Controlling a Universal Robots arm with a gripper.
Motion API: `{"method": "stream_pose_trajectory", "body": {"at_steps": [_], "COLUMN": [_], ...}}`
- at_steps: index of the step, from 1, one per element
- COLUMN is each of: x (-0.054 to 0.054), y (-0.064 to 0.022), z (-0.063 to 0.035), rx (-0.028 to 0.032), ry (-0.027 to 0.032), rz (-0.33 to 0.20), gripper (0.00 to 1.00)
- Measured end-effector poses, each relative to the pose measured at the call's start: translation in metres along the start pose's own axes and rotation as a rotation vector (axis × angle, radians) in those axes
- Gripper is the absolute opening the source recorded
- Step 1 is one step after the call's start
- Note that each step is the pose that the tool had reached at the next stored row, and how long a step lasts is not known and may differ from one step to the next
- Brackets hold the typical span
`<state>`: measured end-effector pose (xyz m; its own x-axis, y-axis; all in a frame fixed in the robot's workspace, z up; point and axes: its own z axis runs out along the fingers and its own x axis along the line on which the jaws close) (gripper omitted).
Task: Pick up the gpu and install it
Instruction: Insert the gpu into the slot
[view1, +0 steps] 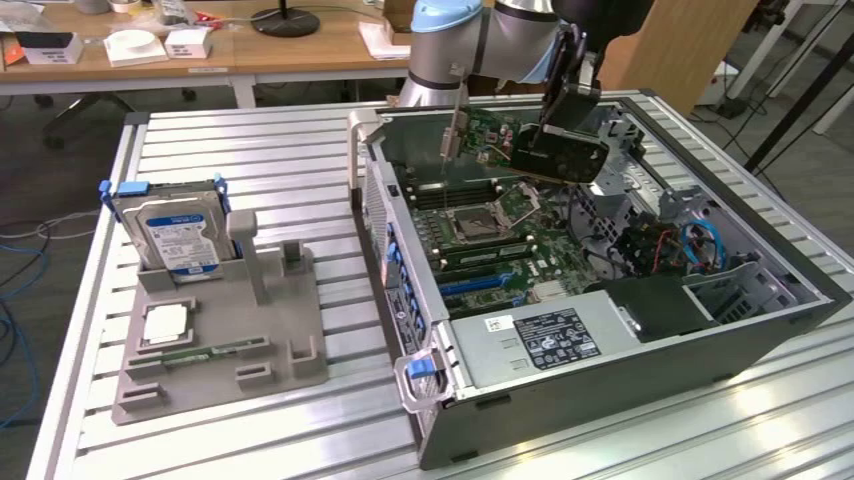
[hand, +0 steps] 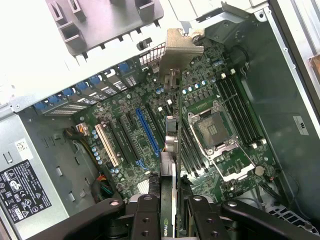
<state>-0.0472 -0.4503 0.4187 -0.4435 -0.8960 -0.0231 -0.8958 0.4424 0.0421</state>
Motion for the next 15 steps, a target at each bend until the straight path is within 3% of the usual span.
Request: {"method": "stream_pose_trajectory", "body": {"at_steps": [15], "x": [0.0000], "y": [0.0000], "z": [0.0000], "rx": [-0.0004], "ry": [0.0009], "rz": [-0.020], "gripper": [0.26]}}
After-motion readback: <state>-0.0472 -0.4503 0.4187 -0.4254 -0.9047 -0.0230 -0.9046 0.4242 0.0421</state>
